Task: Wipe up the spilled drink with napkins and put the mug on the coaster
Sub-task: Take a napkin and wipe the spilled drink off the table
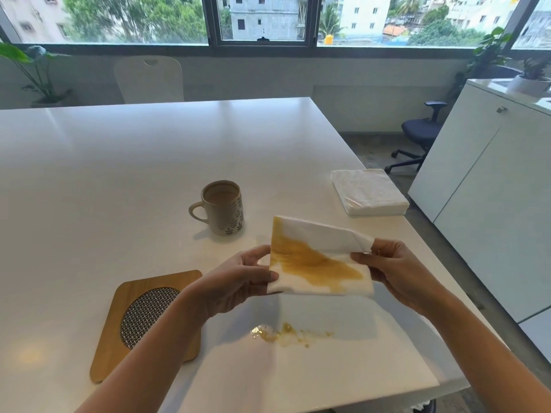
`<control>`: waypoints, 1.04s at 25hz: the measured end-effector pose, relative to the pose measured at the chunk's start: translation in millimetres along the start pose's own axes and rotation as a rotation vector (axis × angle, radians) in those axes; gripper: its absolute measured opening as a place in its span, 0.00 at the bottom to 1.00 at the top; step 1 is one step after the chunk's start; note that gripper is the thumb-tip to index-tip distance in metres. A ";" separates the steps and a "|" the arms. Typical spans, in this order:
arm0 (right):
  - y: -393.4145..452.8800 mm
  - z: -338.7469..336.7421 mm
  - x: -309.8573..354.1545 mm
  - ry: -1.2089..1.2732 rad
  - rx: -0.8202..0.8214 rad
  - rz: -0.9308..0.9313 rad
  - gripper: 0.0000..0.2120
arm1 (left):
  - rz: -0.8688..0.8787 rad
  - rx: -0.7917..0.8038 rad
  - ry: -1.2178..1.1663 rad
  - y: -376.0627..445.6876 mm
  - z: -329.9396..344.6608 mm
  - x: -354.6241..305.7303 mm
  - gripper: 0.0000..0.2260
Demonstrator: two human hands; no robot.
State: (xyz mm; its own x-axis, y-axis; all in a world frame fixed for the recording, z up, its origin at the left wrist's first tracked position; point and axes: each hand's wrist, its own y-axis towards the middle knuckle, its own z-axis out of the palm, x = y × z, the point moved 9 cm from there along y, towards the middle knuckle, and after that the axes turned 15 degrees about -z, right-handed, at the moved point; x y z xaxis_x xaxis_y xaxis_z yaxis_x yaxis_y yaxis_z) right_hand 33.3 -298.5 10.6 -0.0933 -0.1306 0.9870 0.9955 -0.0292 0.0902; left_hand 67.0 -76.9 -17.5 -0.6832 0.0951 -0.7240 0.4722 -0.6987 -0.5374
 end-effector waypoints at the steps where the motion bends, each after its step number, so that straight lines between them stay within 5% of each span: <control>1: 0.1 0.7 6.9 -0.112 0.038 -0.082 0.16 | -0.022 0.006 -0.043 -0.4 1.0 1.3 0.24; 4: -5.6 13.6 25.5 -0.380 0.154 -0.280 0.30 | -0.112 -0.001 -0.141 -0.5 2.2 5.7 0.23; 9: -14.3 15.2 28.4 -0.540 0.165 -0.413 0.31 | -0.088 -0.164 0.071 0.3 -0.4 3.6 0.21; 16: -13.7 4.3 -0.5 -0.115 0.032 -0.141 0.16 | 0.113 -0.321 0.186 -8.3 -4.5 -9.7 0.26; 18: -14.8 9.1 -5.2 -0.243 0.144 -0.110 0.27 | 0.157 -0.327 0.259 -10.1 0.7 -14.1 0.27; 26: -12.1 36.7 -11.6 -0.531 0.345 -0.117 0.14 | 0.275 -0.346 0.353 -13.2 16.3 -26.8 0.25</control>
State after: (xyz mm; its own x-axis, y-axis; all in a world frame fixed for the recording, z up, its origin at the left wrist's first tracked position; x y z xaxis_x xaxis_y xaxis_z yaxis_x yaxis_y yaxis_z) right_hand 23.0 -260.3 3.0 -0.2688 0.3648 0.8914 0.9358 0.3181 0.1520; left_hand 70.0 -81.8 16.0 -0.3096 0.2157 -0.9261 0.8020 -0.4639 -0.3762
